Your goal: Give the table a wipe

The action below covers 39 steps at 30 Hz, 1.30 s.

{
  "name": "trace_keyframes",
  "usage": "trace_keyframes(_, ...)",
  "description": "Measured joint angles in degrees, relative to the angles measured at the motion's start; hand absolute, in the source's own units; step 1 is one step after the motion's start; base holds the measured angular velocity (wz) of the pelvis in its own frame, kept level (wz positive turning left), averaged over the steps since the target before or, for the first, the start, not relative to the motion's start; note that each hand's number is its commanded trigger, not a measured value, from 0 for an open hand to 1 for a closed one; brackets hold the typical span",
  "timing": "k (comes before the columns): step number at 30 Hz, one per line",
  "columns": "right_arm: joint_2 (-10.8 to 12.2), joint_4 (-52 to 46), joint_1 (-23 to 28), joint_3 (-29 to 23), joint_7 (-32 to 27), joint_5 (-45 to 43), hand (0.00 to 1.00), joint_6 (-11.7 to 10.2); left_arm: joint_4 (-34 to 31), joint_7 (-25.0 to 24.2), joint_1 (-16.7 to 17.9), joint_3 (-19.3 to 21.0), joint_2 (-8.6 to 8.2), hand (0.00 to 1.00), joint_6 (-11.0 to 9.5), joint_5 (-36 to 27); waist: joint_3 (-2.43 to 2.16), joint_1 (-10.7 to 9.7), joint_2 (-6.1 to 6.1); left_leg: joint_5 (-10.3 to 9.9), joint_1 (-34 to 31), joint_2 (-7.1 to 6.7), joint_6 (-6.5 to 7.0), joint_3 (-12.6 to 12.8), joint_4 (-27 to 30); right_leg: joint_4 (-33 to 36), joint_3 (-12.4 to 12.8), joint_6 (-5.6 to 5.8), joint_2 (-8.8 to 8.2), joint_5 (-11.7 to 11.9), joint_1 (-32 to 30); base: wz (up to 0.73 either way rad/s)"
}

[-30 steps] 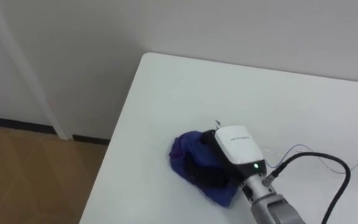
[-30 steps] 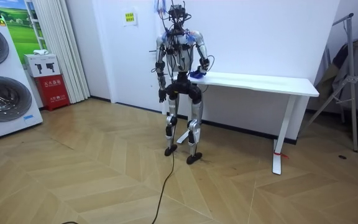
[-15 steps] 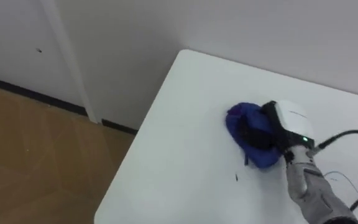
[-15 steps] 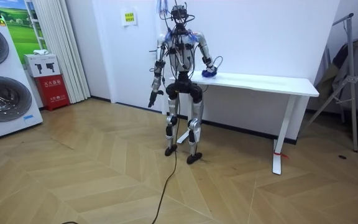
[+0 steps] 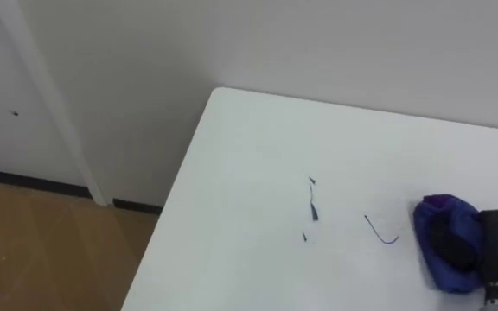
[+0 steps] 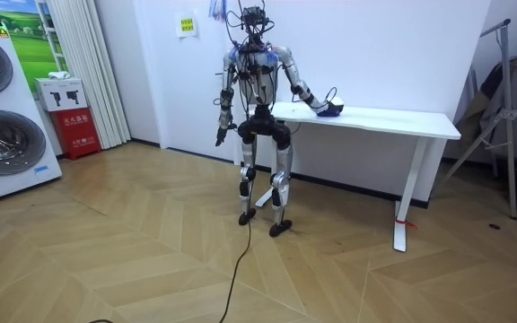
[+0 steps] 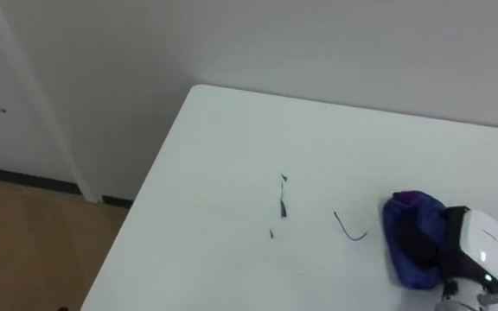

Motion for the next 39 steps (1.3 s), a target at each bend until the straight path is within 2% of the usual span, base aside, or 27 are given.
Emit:
trace_keyframes(5,0.00,1.09,1.00,-1.48,-0.31,0.74,1.00,0.25,0.01,0.85,0.33,1.70,-0.42,0.00,0.17,-0.01,-0.08,-0.26,-0.38,0.00,0.52,-0.04,-0.01,-0.32,0.12,0.01,-0.20,-0.02,-0.04,-0.01,0.71,0.00)
trace_keyframes(8,0.04,0.50,0.99,-1.30,0.18,0.54,1.00,1.15,0.22,1.24,0.79,1.97,-0.51,0.00,0.53,0.06,-0.06,-0.25,-0.40,-0.01,0.80,-0.02,-0.01,-0.12,0.14,0.09,-0.17,-0.03,-0.04,-0.01,0.95,0.00)
trace_keyframes(13,0.59,-5.72,0.29,2.23,2.42,-0.45,1.00,7.58,1.66,1.43,0.78,0.55,-0.77,0.00,1.60,-0.17,0.13,1.72,-0.11,-0.14,0.86,0.36,-0.23,1.51,-0.27,0.35,1.55,-0.39,0.20,0.22,-0.19,-0.22)
trace_keyframes(16,1.63,-15.16,0.01,7.56,6.51,-2.01,1.00,14.50,2.13,1.43,-0.42,-3.24,-0.96,0.00,2.34,-0.14,0.97,4.10,0.35,-0.26,0.49,1.10,-0.46,3.44,-0.34,1.09,4.06,-1.04,0.90,0.64,-1.88,-0.40)
trace_keyframes(18,2.14,-20.03,-0.55,12.76,9.33,-4.58,1.00,15.61,2.18,1.51,-0.85,-4.66,-1.00,0.00,2.89,-0.14,1.26,4.37,0.38,-0.25,-0.07,1.23,-0.54,3.01,-0.23,1.09,4.14,-1.32,1.19,0.82,-2.49,-0.12)
trace_keyframes(19,2.88,-22.50,-1.42,15.86,10.94,-5.86,1.00,15.73,2.24,1.56,-1.12,-6.09,-1.14,0.00,2.93,-0.24,1.56,4.76,0.51,-0.17,-0.16,1.29,-0.65,3.02,-0.33,1.07,4.08,-1.33,1.29,0.82,-2.59,0.00)
trace_keyframes(21,4.10,-24.87,-3.80,21.12,13.25,-8.34,1.00,16.90,2.10,1.60,-1.15,-8.38,-1.35,0.00,3.04,-0.25,1.57,6.29,0.65,-0.20,-0.46,1.56,-0.77,3.15,-0.46,1.05,4.40,-1.37,1.55,0.84,-3.13,-0.05)
trace_keyframes(22,5.02,-25.67,-6.02,23.87,14.99,-10.40,1.00,17.08,1.75,1.59,-1.09,-9.41,-1.48,0.00,3.48,-0.20,1.63,6.70,0.55,-0.15,-1.03,1.63,-0.87,3.03,-0.43,1.00,4.28,-1.37,1.66,0.85,-3.55,0.00)
trace_keyframes(25,6.74,-25.91,-9.90,27.79,18.08,-13.46,1.00,16.97,-0.07,1.51,0.11,-9.87,-2.32,0.00,4.28,-0.07,1.77,7.79,0.52,0.06,-1.39,1.63,-0.67,2.30,-0.69,0.88,3.29,-1.37,1.72,0.84,-3.61,0.16)
trace_keyframes(29,7.02,-25.73,-10.17,27.88,18.74,-13.37,1.00,16.68,-0.82,1.46,1.67,-9.59,-2.30,0.00,5.14,-0.14,1.73,7.76,0.45,0.06,-1.19,1.59,-0.63,0.84,-0.60,0.86,1.92,-1.34,1.71,0.82,-2.99,0.22)
trace_keyframes(30,6.79,-25.43,-10.05,27.89,18.55,-12.35,1.00,16.11,-0.83,1.46,1.72,-9.55,-2.29,0.00,5.34,-0.15,1.73,7.46,0.46,0.01,-1.16,1.62,-0.60,0.80,-0.61,0.84,1.22,-1.34,1.70,0.82,-2.87,0.04)
trace_keyframes(34,6.79,-22.55,-8.46,25.93,15.98,-9.32,1.00,12.00,-0.93,1.46,1.33,-9.17,-2.32,0.00,4.86,0.04,1.59,6.13,0.94,-0.22,-0.72,1.33,-0.41,0.45,-0.64,0.38,1.21,-1.32,1.50,0.82,-1.88,0.07)
trace_keyframes(35,6.78,-22.32,-8.07,25.45,15.48,-9.31,1.00,11.52,-0.98,1.48,1.28,-9.12,-2.30,0.00,4.74,0.10,1.59,5.85,1.02,-0.24,-0.61,1.15,-0.36,0.37,-0.64,-0.01,1.09,-1.29,1.37,0.80,-1.52,0.08)
trace_keyframes(37,6.75,-20.54,-6.30,23.59,12.38,-8.45,1.00,9.50,-0.96,1.48,1.42,-8.60,-2.28,0.00,4.78,0.12,1.17,5.57,1.75,-0.49,0.23,0.63,0.02,0.28,-0.65,-0.16,0.82,-0.83,0.93,0.51,-0.59,0.07)
trace_keyframes(38,6.70,-19.98,-5.65,23.05,11.39,-7.97,1.00,8.92,-1.02,1.47,1.20,-8.21,-2.18,0.00,4.78,0.22,1.13,5.34,1.82,-0.52,0.50,0.51,0.08,0.04,-0.66,-0.19,0.69,-0.68,0.81,0.41,-0.54,0.16)
trace_keyframes(39,6.64,-19.44,-4.04,21.81,9.42,-7.47,1.00,7.94,-1.05,1.47,1.27,-6.86,-2.10,0.00,4.77,0.59,0.87,5.08,1.81,-0.57,0.92,0.19,0.16,-0.28,-0.85,-0.10,0.62,-0.18,0.45,0.09,0.02,0.17)
